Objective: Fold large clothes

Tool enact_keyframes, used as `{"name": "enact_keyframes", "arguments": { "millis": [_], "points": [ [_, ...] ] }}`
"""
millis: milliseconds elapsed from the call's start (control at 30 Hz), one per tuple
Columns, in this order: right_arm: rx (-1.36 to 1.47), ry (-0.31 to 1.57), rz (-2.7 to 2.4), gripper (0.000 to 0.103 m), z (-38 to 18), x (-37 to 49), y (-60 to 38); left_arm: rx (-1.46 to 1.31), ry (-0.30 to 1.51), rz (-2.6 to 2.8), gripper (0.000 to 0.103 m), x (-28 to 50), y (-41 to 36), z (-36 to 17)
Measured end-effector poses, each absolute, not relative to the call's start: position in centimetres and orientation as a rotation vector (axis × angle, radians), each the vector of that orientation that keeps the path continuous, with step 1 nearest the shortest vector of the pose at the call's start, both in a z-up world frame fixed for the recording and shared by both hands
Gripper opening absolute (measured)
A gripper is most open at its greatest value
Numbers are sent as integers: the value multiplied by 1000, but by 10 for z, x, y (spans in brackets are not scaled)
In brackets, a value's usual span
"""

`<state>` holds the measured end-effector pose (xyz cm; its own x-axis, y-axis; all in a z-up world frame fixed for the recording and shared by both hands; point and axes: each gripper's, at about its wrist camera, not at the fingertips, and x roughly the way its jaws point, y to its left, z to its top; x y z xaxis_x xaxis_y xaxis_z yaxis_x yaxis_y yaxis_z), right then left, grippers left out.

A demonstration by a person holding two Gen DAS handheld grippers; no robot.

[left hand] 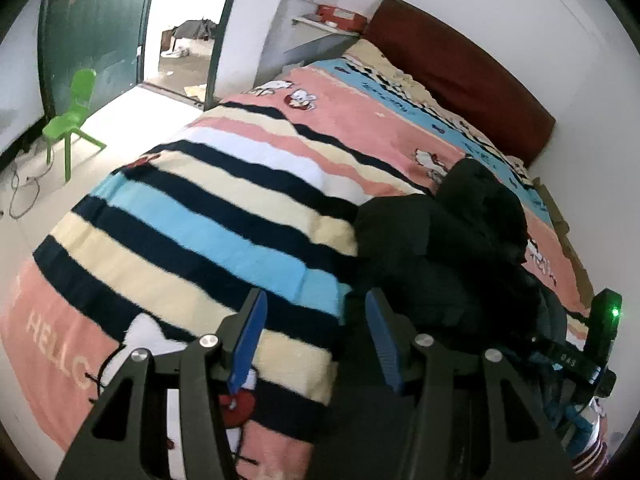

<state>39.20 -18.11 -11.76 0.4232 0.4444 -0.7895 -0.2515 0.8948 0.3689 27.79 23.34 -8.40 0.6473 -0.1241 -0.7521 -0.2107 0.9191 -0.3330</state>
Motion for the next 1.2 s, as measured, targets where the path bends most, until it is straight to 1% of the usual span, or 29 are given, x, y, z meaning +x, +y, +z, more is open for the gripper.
{"name": "enact_keyframes", "arguments": {
  "millis": [67,100,133,167,200,467,600,800,933,1033,1067,1133,1200],
  "points": [
    [193,1045,445,52,-116,386,-184,-399,875,47,50,281,223,-81],
    [190,1043,456,56,-115,383,-184,-393,878,45,50,283,218,-79],
    [193,1039,470,74,-113,379,-183,-387,881,42,50,285,212,-78],
    [191,1032,476,95,-111,375,-182,-382,885,38,50,286,207,-77],
    [183,1020,478,100,-107,372,-181,-377,887,35,50,287,202,-76],
    [180,965,565,100,-79,344,-197,-293,900,-30,50,303,141,-63],
    [180,907,467,100,-59,344,-248,-256,915,-91,50,322,96,-63],
    [121,827,241,100,-48,390,-328,-184,934,-185,50,362,17,-77],
    [93,860,176,100,-75,418,-358,-121,950,-218,50,387,-23,-98],
    [61,946,148,100,-116,427,-370,-74,984,-201,50,400,-39,-124],
    [36,989,141,100,-138,427,-373,-64,990,-200,51,402,-41,-133],
    [58,1023,154,101,-167,424,-379,-59,998,-219,59,403,-44,-143],
    [123,1007,152,101,-183,418,-386,-29,1000,-224,61,402,-49,-150]
  ]
}}
